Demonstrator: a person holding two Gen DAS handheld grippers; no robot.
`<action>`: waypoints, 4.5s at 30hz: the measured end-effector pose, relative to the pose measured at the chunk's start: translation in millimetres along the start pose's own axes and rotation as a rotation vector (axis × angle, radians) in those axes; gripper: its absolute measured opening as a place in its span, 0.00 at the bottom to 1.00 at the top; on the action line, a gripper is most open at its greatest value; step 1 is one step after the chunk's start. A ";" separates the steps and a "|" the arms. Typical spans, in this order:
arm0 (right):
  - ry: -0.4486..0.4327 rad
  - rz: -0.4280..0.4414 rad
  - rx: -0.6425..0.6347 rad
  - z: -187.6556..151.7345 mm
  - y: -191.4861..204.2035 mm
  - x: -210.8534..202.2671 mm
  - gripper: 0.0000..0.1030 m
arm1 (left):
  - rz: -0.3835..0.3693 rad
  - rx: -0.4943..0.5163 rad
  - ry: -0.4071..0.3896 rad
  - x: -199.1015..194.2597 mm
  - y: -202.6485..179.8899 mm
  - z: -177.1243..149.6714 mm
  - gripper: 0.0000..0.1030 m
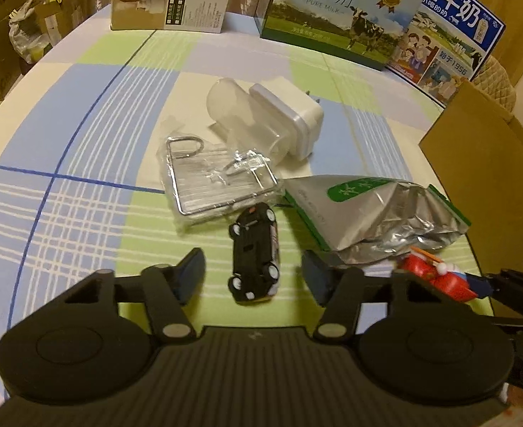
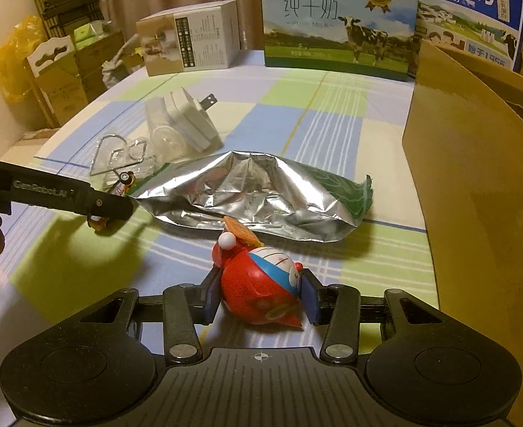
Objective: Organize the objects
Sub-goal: 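Grasp the black toy car with the left gripper while the right gripper grasps the red figure toy, then carry the toy car and red figure with both grippers over the cardboard box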
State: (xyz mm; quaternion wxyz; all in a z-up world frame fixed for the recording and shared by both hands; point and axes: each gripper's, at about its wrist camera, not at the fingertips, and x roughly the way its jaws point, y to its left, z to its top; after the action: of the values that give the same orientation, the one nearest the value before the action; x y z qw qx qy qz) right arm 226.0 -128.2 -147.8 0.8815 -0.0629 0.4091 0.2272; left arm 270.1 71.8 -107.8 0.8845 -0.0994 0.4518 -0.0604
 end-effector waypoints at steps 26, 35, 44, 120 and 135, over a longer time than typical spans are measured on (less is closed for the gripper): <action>-0.037 0.003 0.024 2.3 7.6 -18.9 0.41 | 0.032 0.047 0.000 -14.5 -10.6 -9.6 0.23; -0.047 -0.035 0.062 -7.7 2.5 -54.4 0.41 | 0.020 0.060 -0.037 -49.4 -36.4 -21.7 0.23; -0.063 -0.060 0.128 -27.1 5.9 -118.4 0.41 | -0.026 0.031 -0.065 -111.4 -74.8 -48.8 0.23; -0.217 -0.274 0.289 -34.8 -167.1 -266.0 0.41 | -0.242 0.321 -0.077 -132.2 -318.1 -39.3 0.23; -0.196 -0.287 0.302 -30.9 -192.6 -251.9 0.41 | -0.246 0.329 -0.076 -96.5 -336.2 -25.9 0.41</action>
State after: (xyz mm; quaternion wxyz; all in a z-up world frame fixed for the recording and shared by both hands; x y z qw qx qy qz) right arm 150.0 -396.5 6.3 0.9398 0.0344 0.3376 0.0408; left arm 186.9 -239.5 30.8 0.8912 -0.0104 0.3864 -0.2371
